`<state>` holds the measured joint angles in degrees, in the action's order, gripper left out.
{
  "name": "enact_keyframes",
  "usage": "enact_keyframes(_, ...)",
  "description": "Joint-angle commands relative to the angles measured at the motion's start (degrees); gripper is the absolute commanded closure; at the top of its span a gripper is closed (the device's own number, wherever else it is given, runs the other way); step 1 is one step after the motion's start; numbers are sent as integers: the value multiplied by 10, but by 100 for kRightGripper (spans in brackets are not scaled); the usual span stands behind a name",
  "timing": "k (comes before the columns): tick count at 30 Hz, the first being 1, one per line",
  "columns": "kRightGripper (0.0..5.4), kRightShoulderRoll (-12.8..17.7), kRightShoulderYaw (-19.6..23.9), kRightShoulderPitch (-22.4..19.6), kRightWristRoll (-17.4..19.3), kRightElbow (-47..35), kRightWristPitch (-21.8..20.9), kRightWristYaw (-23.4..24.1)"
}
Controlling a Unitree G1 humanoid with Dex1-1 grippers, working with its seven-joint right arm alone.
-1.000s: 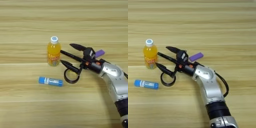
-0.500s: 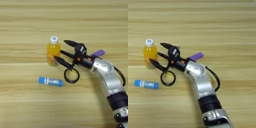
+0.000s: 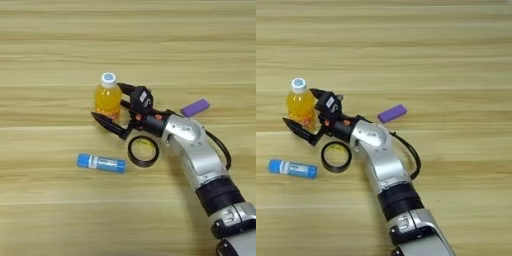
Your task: Move the objects on the table
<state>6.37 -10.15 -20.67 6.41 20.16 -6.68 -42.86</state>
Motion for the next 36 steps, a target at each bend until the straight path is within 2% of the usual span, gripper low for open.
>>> enact_keyframes(1,51,-14,1,-51,-7,-10,-4,25)
enact_keyframes(12,198,-26,-4,-57,-20,11,-8,43)
enact_keyframes(19,200,-28,2,-62,-19,12,-9,49)
enact_keyframes(25,201,-23,20,-62,-4,-24,-4,57)
enact_keyframes(32,201,-13,52,-62,21,-83,18,67)
enact_keyframes(36,201,0,85,-72,34,-99,27,84)
